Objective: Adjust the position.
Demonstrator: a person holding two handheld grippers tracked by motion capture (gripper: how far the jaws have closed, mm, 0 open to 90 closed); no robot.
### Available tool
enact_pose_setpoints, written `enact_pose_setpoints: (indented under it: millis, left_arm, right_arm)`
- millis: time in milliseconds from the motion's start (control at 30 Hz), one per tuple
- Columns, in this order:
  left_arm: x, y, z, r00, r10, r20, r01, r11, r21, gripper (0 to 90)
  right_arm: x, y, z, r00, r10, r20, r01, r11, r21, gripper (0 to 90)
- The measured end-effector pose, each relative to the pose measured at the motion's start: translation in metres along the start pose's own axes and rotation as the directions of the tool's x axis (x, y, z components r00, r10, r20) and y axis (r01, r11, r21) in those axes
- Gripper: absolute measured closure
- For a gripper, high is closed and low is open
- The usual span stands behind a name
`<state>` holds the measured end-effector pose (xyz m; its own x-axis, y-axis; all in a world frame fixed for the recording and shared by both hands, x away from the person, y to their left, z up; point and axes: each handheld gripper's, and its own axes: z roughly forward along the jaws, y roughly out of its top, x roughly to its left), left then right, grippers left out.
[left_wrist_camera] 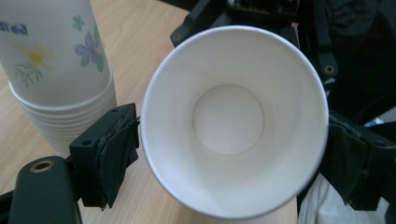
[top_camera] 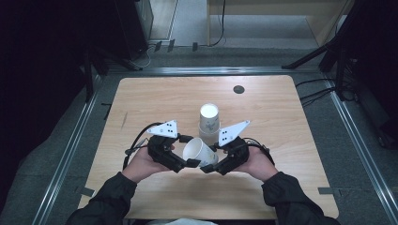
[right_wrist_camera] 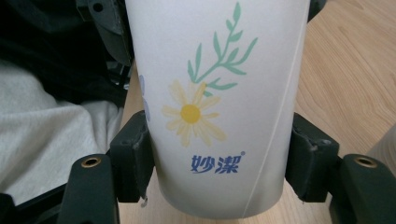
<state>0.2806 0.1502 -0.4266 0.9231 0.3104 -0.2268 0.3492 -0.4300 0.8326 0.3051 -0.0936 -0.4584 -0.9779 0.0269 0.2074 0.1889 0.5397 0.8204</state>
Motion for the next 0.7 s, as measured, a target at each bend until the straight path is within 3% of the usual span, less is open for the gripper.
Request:
enact_pose_setpoints:
  millis: [267,367,700]
  left_arm:
    - [0.0002,-0.0027,0.0025,1.0000,-0.004,0.003,0.004,0.9998,-0.017,14.8]
    - [-0.0004,-0.0033,0.0026,0.9999,0.001,0.013,-0.001,0.9997,-0.023,20.5]
    - [-0.0011,-0.0033,0.0032,0.9999,0.012,0.001,-0.012,0.9999,-0.006,23.5]
  right_arm:
    - [0.0000,0.0009,0.0017,0.9996,0.019,-0.021,-0.020,0.999,-0.029,34.5]
    - [-0.0003,0.0008,0.0031,0.9996,0.020,-0.021,-0.021,0.999,-0.024,34.6]
    - [-0.0008,-0.0003,0.0061,0.9989,0.037,-0.027,-0.037,0.999,-0.007,34.8]
